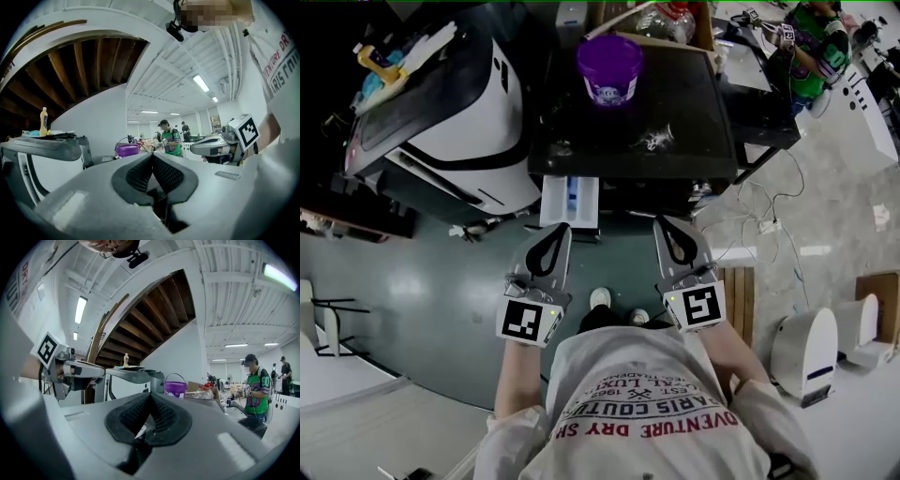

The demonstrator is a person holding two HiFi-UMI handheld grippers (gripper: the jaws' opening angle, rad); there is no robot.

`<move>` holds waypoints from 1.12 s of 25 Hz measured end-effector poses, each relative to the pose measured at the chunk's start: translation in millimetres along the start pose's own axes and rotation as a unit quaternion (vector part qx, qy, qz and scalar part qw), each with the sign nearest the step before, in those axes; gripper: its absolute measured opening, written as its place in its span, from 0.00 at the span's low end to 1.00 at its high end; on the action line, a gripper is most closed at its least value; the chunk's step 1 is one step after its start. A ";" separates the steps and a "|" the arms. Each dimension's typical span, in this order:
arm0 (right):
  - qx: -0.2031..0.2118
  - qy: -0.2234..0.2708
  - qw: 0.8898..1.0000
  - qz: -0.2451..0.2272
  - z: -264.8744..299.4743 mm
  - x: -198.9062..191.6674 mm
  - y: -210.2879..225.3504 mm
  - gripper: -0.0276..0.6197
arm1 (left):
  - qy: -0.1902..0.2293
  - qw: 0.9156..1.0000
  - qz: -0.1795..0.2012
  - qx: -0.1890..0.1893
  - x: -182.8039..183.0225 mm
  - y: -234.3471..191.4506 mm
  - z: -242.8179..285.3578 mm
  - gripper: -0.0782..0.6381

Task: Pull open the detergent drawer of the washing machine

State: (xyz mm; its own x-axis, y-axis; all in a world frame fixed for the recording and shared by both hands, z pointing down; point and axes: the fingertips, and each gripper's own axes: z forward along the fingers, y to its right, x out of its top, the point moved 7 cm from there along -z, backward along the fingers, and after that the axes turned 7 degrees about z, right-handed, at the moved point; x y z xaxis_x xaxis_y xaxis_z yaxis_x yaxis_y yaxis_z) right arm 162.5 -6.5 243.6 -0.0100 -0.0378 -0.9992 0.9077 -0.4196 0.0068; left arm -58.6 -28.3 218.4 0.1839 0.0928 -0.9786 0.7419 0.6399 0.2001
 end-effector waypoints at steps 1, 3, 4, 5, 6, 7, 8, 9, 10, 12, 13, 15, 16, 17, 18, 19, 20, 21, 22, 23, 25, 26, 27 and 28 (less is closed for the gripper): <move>0.000 -0.003 1.000 -0.002 1.1 0.8 1.1 0.04 | 0.001 1.000 0.004 -0.003 1.5 -2.5 3.3 0.11; -0.001 -0.005 1.000 -0.007 5.3 5.6 1.5 0.04 | 0.005 1.000 0.008 -0.007 4.1 -8.2 9.2 0.11; -0.001 -0.005 1.000 -0.007 7.7 8.2 0.6 0.04 | 0.006 1.000 0.009 -0.008 5.3 -11.2 11.2 0.11; -0.002 -0.005 1.000 -0.005 10.2 10.9 -0.5 0.04 | 0.007 1.000 0.008 -0.007 6.1 -14.2 12.8 0.11; -0.003 -0.006 1.000 -0.001 12.5 13.2 -1.4 0.04 | 0.007 1.000 0.005 -0.007 6.2 -17.0 14.3 0.11; -0.004 -0.008 1.000 0.001 14.1 14.0 -1.3 0.04 | 0.007 1.000 0.001 -0.008 5.9 -19.3 15.9 0.11; -0.005 -0.010 1.000 0.001 15.1 13.7 -0.5 0.04 | 0.006 1.000 -0.003 -0.011 5.3 -21.2 17.5 0.11; -0.007 -0.012 1.000 -0.001 15.8 13.0 0.6 0.04 | 0.006 1.000 -0.008 -0.014 4.9 -22.7 18.7 0.11; -0.008 -0.015 1.000 -0.003 16.3 12.0 1.6 0.04 | 0.008 1.000 -0.015 -0.018 4.6 -24.0 19.5 0.11; -0.008 -0.017 1.000 -0.007 17.6 11.0 2.8 0.04 | 0.012 0.999 -0.027 -0.023 3.9 -26.5 19.9 0.11; -0.006 -0.018 1.000 -0.008 18.7 11.7 3.0 0.04 | 0.012 0.999 -0.030 -0.024 3.5 -27.5 20.4 0.11; -0.003 -0.018 1.000 -0.009 21.1 13.0 4.0 0.04 | 0.011 0.999 -0.028 -0.024 3.3 -28.7 22.6 0.11; -0.001 -0.017 1.000 -0.010 22.6 13.8 4.5 0.04 | 0.010 0.999 -0.026 -0.025 3.7 -29.2 24.5 0.11; 0.001 -0.015 1.000 -0.010 24.2 14.5 5.1 0.04 | 0.011 0.999 -0.026 -0.027 4.1 -29.6 26.6 0.11; 0.001 -0.016 1.000 -0.010 25.4 14.6 5.7 0.04 | 0.012 0.999 -0.025 -0.029 4.7 -29.9 28.7 0.11; 0.000 -0.017 1.000 -0.011 26.2 14.3 6.2 0.04 | 0.013 0.999 -0.024 -0.031 5.2 -30.2 30.6 0.11; -0.002 -0.017 1.000 -0.011 27.0 14.2 6.3 0.04 | 0.013 0.999 -0.024 -0.032 5.8 -30.5 32.1 0.11; -0.003 -0.015 1.000 -0.012 27.9 14.8 6.0 0.04 | 0.014 0.999 -0.023 -0.033 6.5 -31.0 33.2 0.11; -0.003 -0.011 1.000 -0.014 28.8 15.8 5.5 0.04 | 0.015 0.999 -0.024 -0.034 7.2 -31.6 34.0 0.11; -0.003 -0.009 1.000 -0.016 29.3 16.6 5.1 0.04 | 0.015 0.999 -0.024 -0.035 7.7 -32.0 34.7 0.11; -0.004 -0.007 1.000 -0.018 29.5 17.8 4.6 0.04 | 0.014 0.999 -0.023 -0.038 8.2 -32.6 36.1 0.11; -0.005 -0.006 1.000 -0.018 29.5 18.4 4.4 0.04 | 0.014 0.999 -0.023 -0.039 8.3 -32.9 36.8 0.11; -0.006 -0.006 1.000 -0.019 29.6 19.0 4.1 0.04 | 0.015 0.999 -0.023 -0.040 8.2 -33.4 37.5 0.11; -0.007 -0.006 1.000 -0.018 29.8 19.3 3.8 0.04 | 0.016 0.999 -0.023 -0.041 7.7 -33.8 38.2 0.11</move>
State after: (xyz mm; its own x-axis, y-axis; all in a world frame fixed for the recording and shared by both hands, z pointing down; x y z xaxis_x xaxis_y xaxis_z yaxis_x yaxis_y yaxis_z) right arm 153.2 -35.9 225.4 -0.0484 -0.0336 -0.9983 0.9127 -0.4074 -0.0305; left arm -57.7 -78.4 206.0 0.1294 0.0859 -0.9879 0.6936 0.7042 0.1520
